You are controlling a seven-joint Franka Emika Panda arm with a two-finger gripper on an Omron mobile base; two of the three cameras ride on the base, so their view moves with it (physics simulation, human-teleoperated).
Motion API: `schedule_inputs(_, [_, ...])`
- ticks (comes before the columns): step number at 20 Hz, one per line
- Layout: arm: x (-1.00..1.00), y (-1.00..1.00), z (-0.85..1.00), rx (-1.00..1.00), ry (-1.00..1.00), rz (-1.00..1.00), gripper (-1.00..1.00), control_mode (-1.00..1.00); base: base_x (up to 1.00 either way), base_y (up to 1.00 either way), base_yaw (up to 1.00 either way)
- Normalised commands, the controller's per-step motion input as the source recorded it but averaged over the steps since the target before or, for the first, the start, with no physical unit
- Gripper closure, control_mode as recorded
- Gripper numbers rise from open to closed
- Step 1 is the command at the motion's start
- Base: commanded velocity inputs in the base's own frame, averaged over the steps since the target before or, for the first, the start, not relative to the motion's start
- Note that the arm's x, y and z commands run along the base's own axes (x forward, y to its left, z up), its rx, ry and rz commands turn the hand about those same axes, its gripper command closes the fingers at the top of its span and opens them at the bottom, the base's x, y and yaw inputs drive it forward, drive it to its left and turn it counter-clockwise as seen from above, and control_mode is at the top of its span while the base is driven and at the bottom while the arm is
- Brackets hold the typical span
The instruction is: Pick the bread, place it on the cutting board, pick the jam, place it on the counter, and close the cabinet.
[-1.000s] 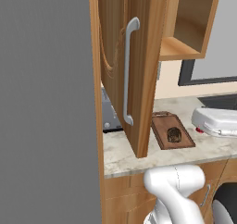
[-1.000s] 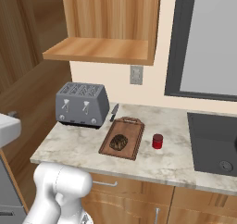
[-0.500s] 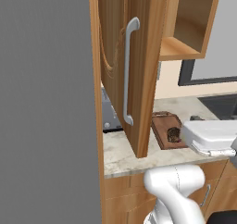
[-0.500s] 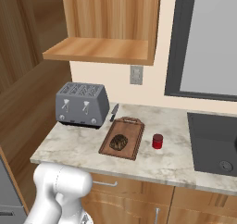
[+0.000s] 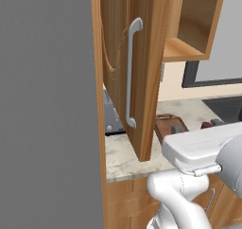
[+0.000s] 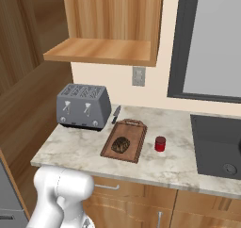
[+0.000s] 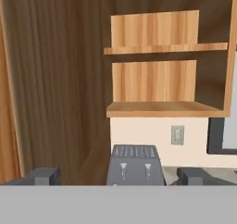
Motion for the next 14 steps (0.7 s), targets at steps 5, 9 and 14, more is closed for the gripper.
schedule_inputs(5, [-0.05,0.36,-0.06,-0.04,-0.07,0.07,-1.0,-1.0,0.0,0.0,0.0])
schedule_inputs(9, [0.0,0.34,-0.1,-0.03,-0.05,0.05,-1.0,-1.0,0.0,0.0,0.0])
schedule_inputs(14, [0.01,0.3,-0.14,-0.02,-0.01,0.02,-1.0,-1.0,0.0,0.0,0.0])
